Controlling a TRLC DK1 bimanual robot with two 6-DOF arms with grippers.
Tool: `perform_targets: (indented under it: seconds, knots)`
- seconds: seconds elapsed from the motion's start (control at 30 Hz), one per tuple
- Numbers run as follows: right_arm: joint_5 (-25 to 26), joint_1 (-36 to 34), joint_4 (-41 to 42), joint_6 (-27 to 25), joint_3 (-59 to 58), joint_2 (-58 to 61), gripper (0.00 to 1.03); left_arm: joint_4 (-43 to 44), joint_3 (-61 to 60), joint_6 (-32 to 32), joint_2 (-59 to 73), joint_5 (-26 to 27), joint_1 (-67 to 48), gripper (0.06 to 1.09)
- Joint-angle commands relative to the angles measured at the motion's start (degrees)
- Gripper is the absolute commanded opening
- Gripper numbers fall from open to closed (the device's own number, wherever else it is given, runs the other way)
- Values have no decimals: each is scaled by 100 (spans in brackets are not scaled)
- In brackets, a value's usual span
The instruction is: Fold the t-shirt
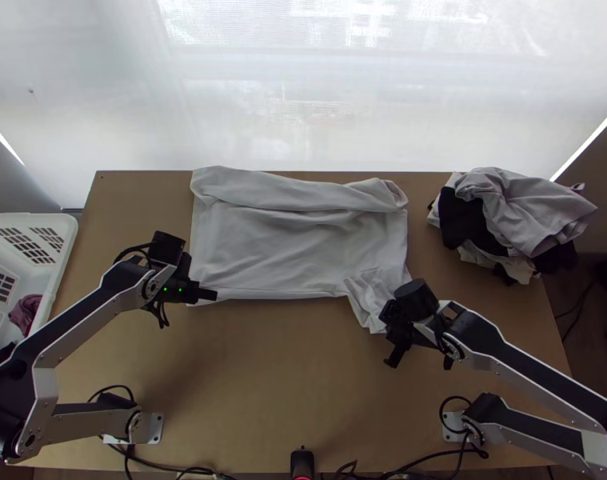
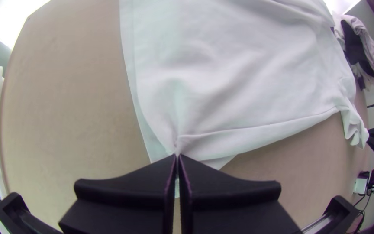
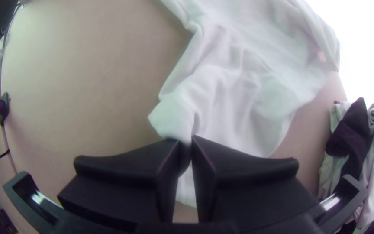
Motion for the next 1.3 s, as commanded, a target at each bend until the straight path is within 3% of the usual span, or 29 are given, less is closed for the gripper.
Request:
perform_targets:
  seconds: [0.0, 0.2, 0.63, 1.07, 1.27]
  knots:
    - [-2, -589, 178, -199, 318, -77, 3, -190, 329, 100, -229, 8, 180, 9]
    - [-11, -1213, -24, -287, 1381, -112, 3, -691, 1225, 171, -510, 8, 355, 9]
    - [-2, -1775, -709, -243, 4396, 73, 3, -1279, 3018, 417, -1029, 8, 733, 9]
    - [490, -1907, -323, -225, 6162, 46, 3, -1121, 4811, 847, -1407, -18, 1252, 9]
    - [727, -1890, 170, -234, 6426, -147, 3, -822, 5426, 865, -1548, -335, 1340, 9]
